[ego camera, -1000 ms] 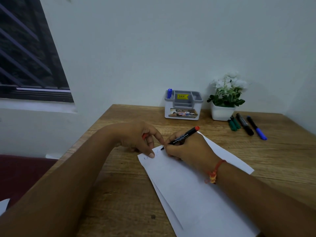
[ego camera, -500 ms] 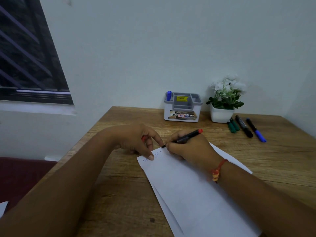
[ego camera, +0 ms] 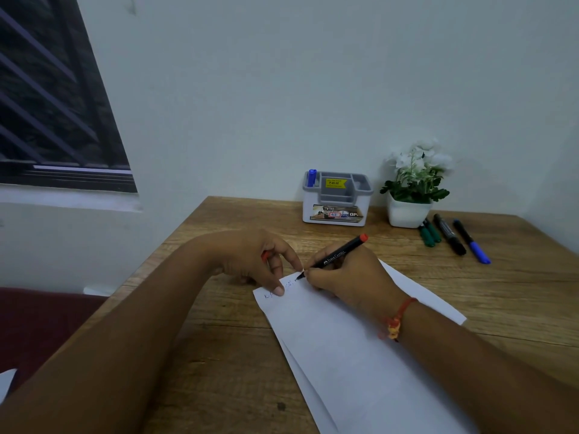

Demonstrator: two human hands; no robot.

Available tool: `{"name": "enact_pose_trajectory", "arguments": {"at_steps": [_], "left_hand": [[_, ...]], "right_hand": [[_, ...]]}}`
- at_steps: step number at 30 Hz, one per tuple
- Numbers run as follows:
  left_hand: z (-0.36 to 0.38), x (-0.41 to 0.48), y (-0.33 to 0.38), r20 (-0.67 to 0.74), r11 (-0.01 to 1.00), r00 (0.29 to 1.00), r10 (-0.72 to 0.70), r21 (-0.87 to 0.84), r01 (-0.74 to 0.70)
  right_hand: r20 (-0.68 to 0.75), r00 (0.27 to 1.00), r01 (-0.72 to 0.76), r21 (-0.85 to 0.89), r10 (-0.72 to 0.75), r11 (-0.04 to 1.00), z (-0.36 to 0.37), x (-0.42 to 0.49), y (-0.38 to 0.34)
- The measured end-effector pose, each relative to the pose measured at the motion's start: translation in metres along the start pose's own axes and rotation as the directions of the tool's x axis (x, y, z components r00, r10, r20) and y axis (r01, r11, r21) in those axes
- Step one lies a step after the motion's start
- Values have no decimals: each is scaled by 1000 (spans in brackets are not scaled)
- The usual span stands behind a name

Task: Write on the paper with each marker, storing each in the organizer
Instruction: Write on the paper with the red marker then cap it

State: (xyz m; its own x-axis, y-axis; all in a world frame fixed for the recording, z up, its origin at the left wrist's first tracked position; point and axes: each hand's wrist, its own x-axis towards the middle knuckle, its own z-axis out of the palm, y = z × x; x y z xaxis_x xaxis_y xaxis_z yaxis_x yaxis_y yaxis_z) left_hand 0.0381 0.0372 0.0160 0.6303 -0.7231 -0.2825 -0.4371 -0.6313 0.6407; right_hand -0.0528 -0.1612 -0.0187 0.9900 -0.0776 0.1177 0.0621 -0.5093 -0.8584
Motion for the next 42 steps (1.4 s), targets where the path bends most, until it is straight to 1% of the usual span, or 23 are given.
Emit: {"name": "enact_pose_trajectory", "arguments": {"at_steps": [7,11,15,20,26,33,38,42], "left_hand": [[0,-1,0,0,1000,1000,-2,-8,2],[0,0,-1,2,1000,1000,-7,-5,7],[0,0,0,5,1000,1000,-8,-3,8],[0,-1,0,1,1000,1000,-7,0,7],[0,-1,-1,9,999,1000,-13,-30,13],[0,-2,0,-2,1000,1000,-8,-25,8],[0,-2,0,3,999,1000,-10,-34,11],[0,-2,-1,2,999,1000,-11,-30,11]], "right_hand": [[-18,999,-35,1,35,999,0,3,0],[-10,1000,-3,-14,3,1000,0,3,2],[-52,999,-15,1,15,1000,1,3,2],[-23,1000,-17,-29,17,999,1,2,0],[-53,998,-21,-60,17,998,2,2,0],[-59,998,-15,-55,11,998,1,1,-1],[-36,999,-28,-41,26,999,0,0,-2],[-73,997,-31,-51,27,998,0,1,-2]]}}
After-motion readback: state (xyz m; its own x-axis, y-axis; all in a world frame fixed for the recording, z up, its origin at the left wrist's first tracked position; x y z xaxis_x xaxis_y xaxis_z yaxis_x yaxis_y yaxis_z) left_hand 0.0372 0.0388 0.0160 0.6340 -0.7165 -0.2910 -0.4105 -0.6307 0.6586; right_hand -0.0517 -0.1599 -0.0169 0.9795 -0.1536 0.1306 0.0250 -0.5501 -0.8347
